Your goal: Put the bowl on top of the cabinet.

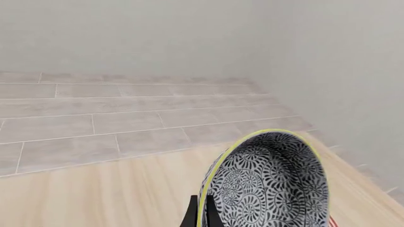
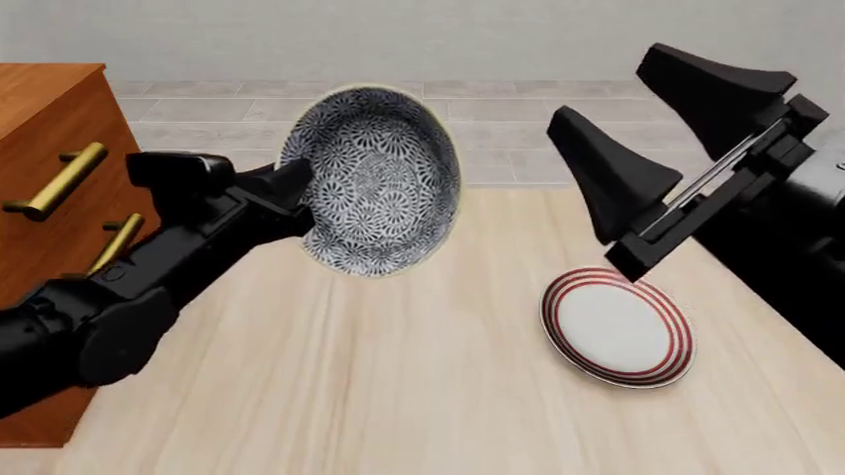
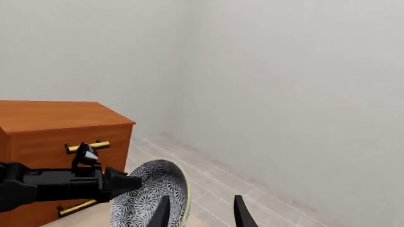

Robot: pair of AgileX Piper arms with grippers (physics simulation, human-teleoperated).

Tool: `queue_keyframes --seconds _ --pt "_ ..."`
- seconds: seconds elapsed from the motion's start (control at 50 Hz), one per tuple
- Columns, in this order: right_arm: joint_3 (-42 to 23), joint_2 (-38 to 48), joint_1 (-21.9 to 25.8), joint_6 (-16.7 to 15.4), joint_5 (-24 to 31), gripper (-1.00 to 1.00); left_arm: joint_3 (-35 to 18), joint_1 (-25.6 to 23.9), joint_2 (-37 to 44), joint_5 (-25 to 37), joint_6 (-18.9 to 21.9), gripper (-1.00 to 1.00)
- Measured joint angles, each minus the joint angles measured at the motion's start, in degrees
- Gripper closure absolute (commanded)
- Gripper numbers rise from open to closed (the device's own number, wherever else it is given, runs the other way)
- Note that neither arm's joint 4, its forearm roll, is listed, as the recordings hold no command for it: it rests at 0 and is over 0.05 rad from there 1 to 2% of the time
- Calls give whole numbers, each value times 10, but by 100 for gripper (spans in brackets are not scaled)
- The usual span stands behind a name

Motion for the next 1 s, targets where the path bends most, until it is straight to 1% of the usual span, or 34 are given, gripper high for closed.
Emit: queue_keyframes --seconds 0.16,0.3,0.4,0.64,1.0 --pt "1 -9 -9 -2 -6 -100 -25 4 -15 48 6 100" --pt "1 -15 -14 -2 -7 -100 -55 -2 -26 99 14 100" --pt "-1 -18 -17 0 -6 -100 -73 -4 -37 132 13 100" --pt "-2 -22 -21 -1 -6 -100 -101 -10 -57 191 24 100" --pt "-6 -31 -28 3 3 -100 -152 28 -83 266 27 100"
